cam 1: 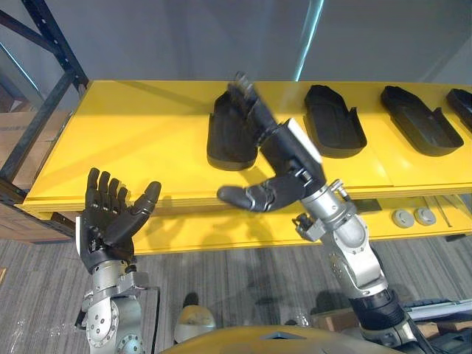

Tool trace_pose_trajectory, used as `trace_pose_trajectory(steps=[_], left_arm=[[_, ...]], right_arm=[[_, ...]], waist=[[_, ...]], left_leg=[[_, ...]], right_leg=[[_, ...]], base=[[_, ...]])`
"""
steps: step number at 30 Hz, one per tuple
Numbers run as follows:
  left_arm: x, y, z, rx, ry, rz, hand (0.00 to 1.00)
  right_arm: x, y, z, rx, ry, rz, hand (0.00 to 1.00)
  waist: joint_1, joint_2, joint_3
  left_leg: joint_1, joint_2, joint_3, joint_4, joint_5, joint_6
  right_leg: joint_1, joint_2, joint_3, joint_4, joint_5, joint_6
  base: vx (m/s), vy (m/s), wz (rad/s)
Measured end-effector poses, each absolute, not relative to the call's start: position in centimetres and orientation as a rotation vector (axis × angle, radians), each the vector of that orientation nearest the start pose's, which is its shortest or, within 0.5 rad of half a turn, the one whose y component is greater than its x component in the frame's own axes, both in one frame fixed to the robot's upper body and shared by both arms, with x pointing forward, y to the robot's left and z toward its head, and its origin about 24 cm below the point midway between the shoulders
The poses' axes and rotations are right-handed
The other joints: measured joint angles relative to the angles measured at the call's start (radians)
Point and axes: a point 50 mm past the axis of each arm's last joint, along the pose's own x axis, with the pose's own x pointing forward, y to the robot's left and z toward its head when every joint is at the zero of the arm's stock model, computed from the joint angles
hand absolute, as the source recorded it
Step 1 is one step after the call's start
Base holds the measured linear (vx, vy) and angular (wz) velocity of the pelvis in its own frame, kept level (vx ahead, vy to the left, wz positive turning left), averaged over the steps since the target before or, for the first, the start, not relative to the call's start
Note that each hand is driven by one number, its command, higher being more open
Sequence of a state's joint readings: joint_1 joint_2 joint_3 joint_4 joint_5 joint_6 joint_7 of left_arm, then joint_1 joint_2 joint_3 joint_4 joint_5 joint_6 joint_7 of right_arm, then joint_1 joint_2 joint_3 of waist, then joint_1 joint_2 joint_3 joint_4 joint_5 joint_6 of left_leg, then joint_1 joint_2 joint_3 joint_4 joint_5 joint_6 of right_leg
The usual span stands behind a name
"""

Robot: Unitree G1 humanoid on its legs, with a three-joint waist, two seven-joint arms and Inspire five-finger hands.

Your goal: Walk over and take three plastic housings, then place them on the shelf

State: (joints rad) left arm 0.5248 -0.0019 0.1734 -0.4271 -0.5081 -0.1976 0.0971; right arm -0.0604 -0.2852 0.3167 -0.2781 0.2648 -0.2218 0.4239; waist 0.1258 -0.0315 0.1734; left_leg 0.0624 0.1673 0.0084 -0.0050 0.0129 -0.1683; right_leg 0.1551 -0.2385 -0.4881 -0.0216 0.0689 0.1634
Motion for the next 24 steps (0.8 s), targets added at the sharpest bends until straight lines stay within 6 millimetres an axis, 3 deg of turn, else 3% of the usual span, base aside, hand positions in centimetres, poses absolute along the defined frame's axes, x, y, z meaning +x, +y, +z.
trace_pose_trajectory(steps=[5, 15, 24], left_arm=[[13.8, 22.7, 6.0, -0.375, -0.171, 0.442, 1.0], [13.9, 22.3, 5.9, -0.384, -0.165, 0.431, 1.0], [13.7, 21.9, 5.6, -0.391, -0.144, 0.413, 1.0]], right_arm=[[22.6, -8.9, 8.8, -0.062, -0.279, 0.872, 1.0], [23.6, -9.5, 7.4, -0.09, -0.239, 0.724, 1.0], [24.8, -10.4, 6.6, -0.119, -0.218, 0.623, 1.0]], waist=[[0.003, 0.0, 0.0], [0.007, 0.003, 0.001], [0.008, 0.032, 0.016]], left_leg=[[-0.001, 0.0, 0.0, 0.0, 0.0, 0.0], [-0.017, -0.002, -0.02, 0.001, 0.001, 0.0], [-0.038, -0.005, -0.05, 0.001, 0.014, 0.0]], right_leg=[[-0.001, 0.0, 0.0, 0.0, 0.001, 0.001], [0.0, 0.0, -0.02, 0.0, 0.0, 0.0], [-0.001, 0.0, -0.05, 0.002, -0.002, -0.001]], base=[[0.0, 0.0, 0.0], [0.0, 0.0, 0.05], [-0.01, 0.003, 0.1]])
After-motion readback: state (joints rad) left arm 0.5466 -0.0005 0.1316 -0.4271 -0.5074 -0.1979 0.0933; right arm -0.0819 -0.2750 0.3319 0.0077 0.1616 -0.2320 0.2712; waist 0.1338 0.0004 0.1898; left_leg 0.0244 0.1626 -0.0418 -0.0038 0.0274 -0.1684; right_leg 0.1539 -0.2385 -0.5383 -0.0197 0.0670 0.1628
